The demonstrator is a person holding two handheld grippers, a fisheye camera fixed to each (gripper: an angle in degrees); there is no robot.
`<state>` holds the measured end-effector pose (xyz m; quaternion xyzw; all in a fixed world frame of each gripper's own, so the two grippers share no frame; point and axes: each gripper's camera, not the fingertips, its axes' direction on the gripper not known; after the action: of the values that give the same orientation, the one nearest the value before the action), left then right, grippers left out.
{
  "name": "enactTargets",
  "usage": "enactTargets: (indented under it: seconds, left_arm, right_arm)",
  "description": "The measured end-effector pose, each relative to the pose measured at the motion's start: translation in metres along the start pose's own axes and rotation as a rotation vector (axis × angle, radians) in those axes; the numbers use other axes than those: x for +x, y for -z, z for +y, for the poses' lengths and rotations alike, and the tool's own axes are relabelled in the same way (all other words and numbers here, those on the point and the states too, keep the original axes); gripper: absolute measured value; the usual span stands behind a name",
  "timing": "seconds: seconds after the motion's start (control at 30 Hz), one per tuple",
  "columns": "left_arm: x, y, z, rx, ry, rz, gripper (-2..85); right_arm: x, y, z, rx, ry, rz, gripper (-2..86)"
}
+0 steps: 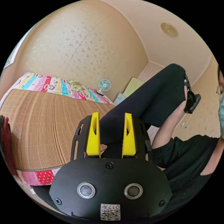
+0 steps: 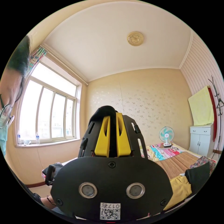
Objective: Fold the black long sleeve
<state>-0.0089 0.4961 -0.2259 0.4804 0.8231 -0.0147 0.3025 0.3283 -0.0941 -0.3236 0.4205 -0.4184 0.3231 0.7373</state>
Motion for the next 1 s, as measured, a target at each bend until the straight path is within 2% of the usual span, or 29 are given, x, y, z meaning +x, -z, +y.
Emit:
enactTargets:
  seconds: [0.07, 0.17, 0.2, 0.27, 0.33, 0.4, 0.43, 0.6, 0.7, 0.83, 0.93, 1.0]
  left_arm:
    - [0.019, 0.01, 0.025, 0.01, -0.062, 0.066, 14.1]
    - [0.057, -0.007, 0.054, -0.161, -0.159, 0.106, 15.7]
    - [0.07, -0.016, 0.063, -0.231, -0.178, 0.056, 17.1]
    - [0.09, -0.018, 0.075, -0.259, -0.239, -0.003, 17.7]
    - [0.105, -0.012, 0.081, -0.241, -0.269, -0.073, 16.3]
    - [0.116, -0.009, 0.081, -0.233, -0.262, -0.266, 12.6]
    - [0.12, -0.01, 0.08, -0.236, -0.281, -0.306, 12.0]
    - [0.157, -0.012, 0.082, -0.247, -0.492, -0.6, 8.8]
    - [0.157, 0.006, 0.074, -0.209, -0.509, -0.663, 4.5]
    - [0.135, 0.061, 0.045, -0.205, -0.446, -0.478, 0.6]
    - [0.1, 0.152, 0.019, -0.044, -0.308, -0.267, -0.1]
    - [0.066, 0.23, 0.0, 0.13, -0.218, 0.004, -0.4]
  right_arm:
    - [-0.004, 0.005, 0.0, -0.006, 0.017, 0.006, 3.7]
    - [-0.01, 0.011, -0.001, -0.01, 0.018, -0.014, 3.6]
    - [-0.012, 0.015, -0.001, -0.002, 0.017, -0.027, 3.5]
    - [-0.016, 0.02, -0.002, 0.008, 0.018, -0.044, 3.4]
    - [-0.02, 0.025, -0.004, 0.005, 0.021, -0.049, 3.3]
    - [-0.021, 0.035, -0.007, 0.013, 0.009, -0.056, 3.3]
    - [-0.02, 0.037, -0.007, 0.015, 0.004, -0.062, 3.3]
    - [-0.002, 0.056, -0.015, 0.0, -0.034, -0.092, 3.4]
    - [0.012, 0.065, -0.019, -0.015, -0.048, -0.091, 3.5]
    - [0.03, 0.076, -0.02, -0.034, -0.029, -0.058, 3.5]
    - [0.056, 0.093, -0.016, -0.022, -0.041, -0.064, 3.6]
    - [0.082, 0.111, -0.01, -0.004, -0.05, -0.091, 3.8]
